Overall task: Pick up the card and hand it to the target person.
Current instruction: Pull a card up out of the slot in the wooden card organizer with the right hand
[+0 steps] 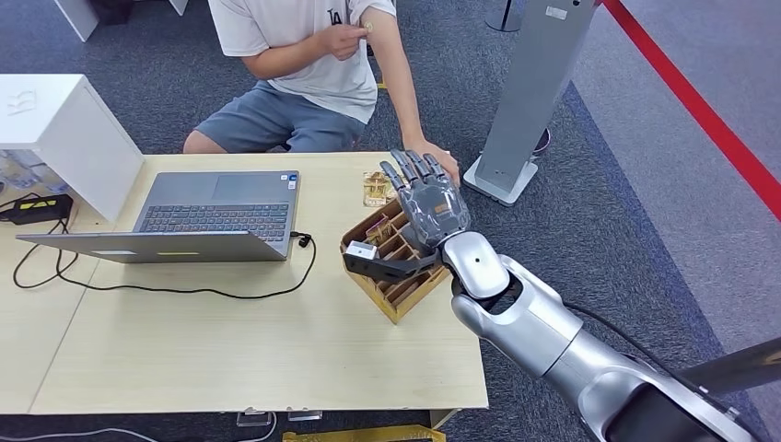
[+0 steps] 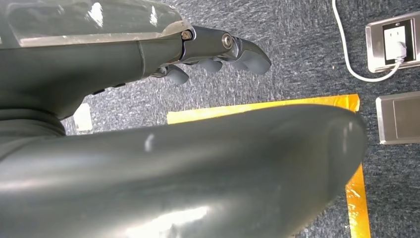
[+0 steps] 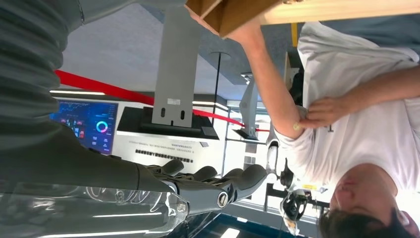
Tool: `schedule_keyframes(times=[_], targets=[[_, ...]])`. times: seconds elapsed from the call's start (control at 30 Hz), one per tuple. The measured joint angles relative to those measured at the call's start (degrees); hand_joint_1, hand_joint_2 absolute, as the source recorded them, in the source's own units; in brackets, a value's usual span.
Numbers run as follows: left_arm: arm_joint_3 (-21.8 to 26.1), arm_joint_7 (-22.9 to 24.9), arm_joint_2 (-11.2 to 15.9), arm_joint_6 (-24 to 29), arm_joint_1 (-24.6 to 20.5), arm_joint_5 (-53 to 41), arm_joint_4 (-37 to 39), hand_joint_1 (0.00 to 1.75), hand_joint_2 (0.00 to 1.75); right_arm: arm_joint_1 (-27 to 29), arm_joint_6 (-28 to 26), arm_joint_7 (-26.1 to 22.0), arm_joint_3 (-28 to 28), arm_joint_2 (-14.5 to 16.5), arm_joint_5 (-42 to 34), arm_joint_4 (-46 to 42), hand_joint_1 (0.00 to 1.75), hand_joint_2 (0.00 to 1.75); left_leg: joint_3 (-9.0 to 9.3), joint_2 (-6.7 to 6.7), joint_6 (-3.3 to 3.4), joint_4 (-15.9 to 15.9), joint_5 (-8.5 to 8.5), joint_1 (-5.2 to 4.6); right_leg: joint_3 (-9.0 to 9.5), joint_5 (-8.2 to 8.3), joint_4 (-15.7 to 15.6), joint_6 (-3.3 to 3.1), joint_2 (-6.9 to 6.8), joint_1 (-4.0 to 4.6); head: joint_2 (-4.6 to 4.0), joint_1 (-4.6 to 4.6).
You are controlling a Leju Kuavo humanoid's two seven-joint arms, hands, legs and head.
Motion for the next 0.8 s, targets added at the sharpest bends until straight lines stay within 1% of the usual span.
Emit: schedule_keyframes(times=[0.3, 0.5, 0.63, 0.7, 0.77, 0.8], targets=[[0.66, 0.07, -0.07, 0.12, 0.18, 0.61, -0.02, 0.0, 0.0, 1.31, 0.55, -0.71, 1.97, 0.54, -0.57, 0.62, 0.13, 1.75, 0.0, 0.0, -0.01, -0.01, 0.0, 0.01, -0.02, 0.0, -0.01, -0.01, 0.0, 0.01, 0.0, 0.0], [1.51, -0.43, 0.14, 0.46, 0.13, 1.38, -0.06, 0.0, 0.0, 1.83, 0.22, -1.61, 3.45, 1.59, -0.96, 1.04, 0.2, 1.75, 0.02, 0.02, -0.01, -0.03, 0.01, 0.01, -0.02, 0.01, -0.02, -0.01, 0.03, 0.01, 0.0, 0.0], [1.63, -0.59, 0.26, 0.48, 0.02, 1.46, -0.09, 0.0, 0.0, 1.93, 0.11, -2.23, 4.47, 2.28, -1.06, 1.46, 0.21, 1.75, 0.02, 0.04, -0.01, -0.04, 0.03, 0.0, -0.03, 0.03, -0.03, -0.02, 0.04, 0.01, 0.0, 0.0], [1.67, -0.61, 0.27, 0.47, 0.01, 1.49, -0.11, 0.0, 0.0, 1.92, -0.08, -2.56, 4.86, 2.66, -1.19, 1.64, 0.25, 1.75, 0.0, 0.02, -0.01, -0.03, 0.03, 0.01, -0.04, 0.02, -0.02, -0.02, 0.02, 0.01, 0.0, 0.0], [1.67, -0.59, 0.25, 0.43, 0.07, 1.5, -0.12, 0.0, 0.0, 1.9, -0.19, -2.83, 5.27, 3.04, -1.25, 1.6, 0.39, 1.75, -0.02, 0.02, -0.01, 0.0, 0.01, 0.01, -0.06, 0.01, 0.0, -0.02, 0.02, 0.01, 0.0, 0.0], [1.66, -0.57, 0.23, 0.41, 0.12, 1.5, -0.12, 0.0, 0.0, 1.91, -0.2, -2.91, 5.45, 3.2, -1.24, 1.52, 0.43, 1.75, -0.02, 0.02, -0.01, -0.01, 0.01, 0.01, -0.06, 0.01, 0.0, -0.02, 0.03, 0.01, 0.0, 0.0]])
